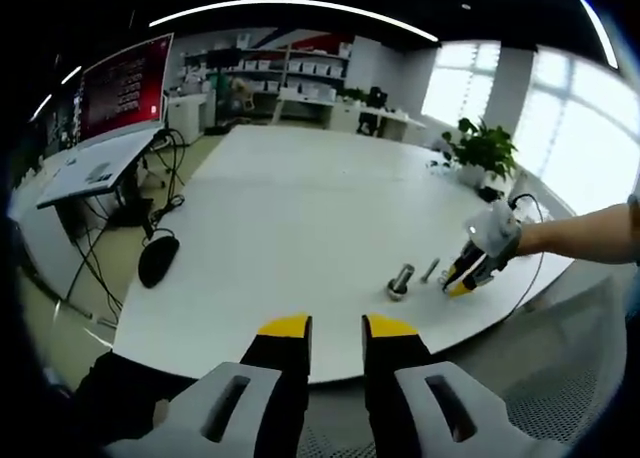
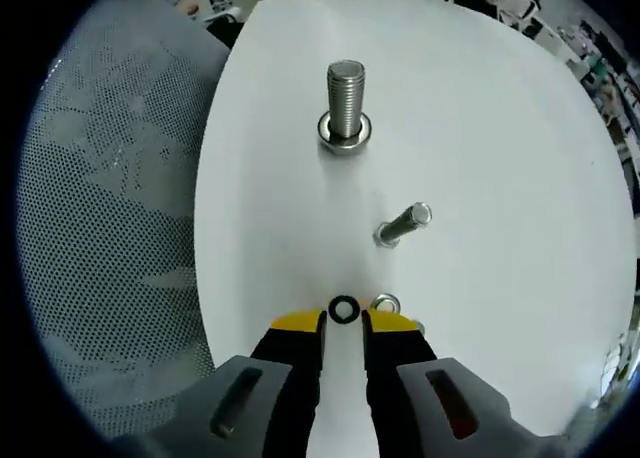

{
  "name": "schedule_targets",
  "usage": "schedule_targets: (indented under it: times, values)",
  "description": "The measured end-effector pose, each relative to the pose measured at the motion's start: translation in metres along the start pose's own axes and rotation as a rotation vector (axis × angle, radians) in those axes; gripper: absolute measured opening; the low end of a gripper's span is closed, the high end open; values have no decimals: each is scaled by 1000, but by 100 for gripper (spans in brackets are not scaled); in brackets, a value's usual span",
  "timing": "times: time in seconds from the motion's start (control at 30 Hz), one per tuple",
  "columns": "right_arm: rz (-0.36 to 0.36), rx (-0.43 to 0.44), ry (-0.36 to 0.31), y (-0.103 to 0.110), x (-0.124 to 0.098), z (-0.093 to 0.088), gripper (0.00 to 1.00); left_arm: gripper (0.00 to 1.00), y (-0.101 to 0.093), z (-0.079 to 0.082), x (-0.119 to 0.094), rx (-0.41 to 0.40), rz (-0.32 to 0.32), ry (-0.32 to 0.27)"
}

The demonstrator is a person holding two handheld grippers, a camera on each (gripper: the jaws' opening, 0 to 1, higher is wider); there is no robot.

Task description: Place the washer onto the threaded stud by aligning its center hole with the stud, sliding it down to the base, and recovering from edge contact or off-axis alignment until the washer reaches the visible bottom stop.

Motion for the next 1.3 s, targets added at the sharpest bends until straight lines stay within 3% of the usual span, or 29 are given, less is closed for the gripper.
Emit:
schedule_targets:
  times: [0.07, 0.2, 0.33, 0.5, 0.6, 0.63, 0.87, 0.97, 1.03, 1.23, 1.3]
  values:
    - [4, -42, 5, -1, 1, 1, 17, 17, 0, 0, 0, 3, 2, 5]
    - [16, -29, 20, -2, 1, 3, 17, 16, 1, 0, 1, 1, 8, 11]
    - [9, -73, 32, 0, 1, 5, 18, 15, 1, 0, 1, -3, 13, 6]
    - [18, -11, 34, -4, 0, 5, 17, 15, 1, -1, 1, -4, 16, 10]
    - [21, 118, -8, -4, 1, 5, 17, 15, 1, -1, 1, -4, 17, 12]
    - [24, 126, -16, -5, 1, 4, 17, 15, 1, -1, 0, -8, 18, 3]
    - [-5, 7, 23, -1, 2, 8, 15, 14, 2, -1, 1, -18, 19, 9]
    - [-13, 6, 31, -2, 2, 9, 10, 14, 2, -1, 1, -19, 20, 10]
    - [-84, -32, 22, -8, 3, 6, 3, 14, 2, -1, 1, -19, 19, 9]
    - [26, 87, -10, -8, 1, 3, 9, 14, 3, -1, 2, -16, 17, 14]
    - [70, 87, -15, -6, 0, 2, 15, 14, 3, -1, 2, -16, 17, 15]
Point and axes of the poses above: the point that each gripper's makers call its tool centre point, and the gripper's own axes: x roughly forward along the fingers, y roughly to its left, z roughly out of its top, the point moved 10 cm from there along -x, roughly backward along the fingers, and after that the axes turned 2 degrees about -z, right-handed, at the moved point
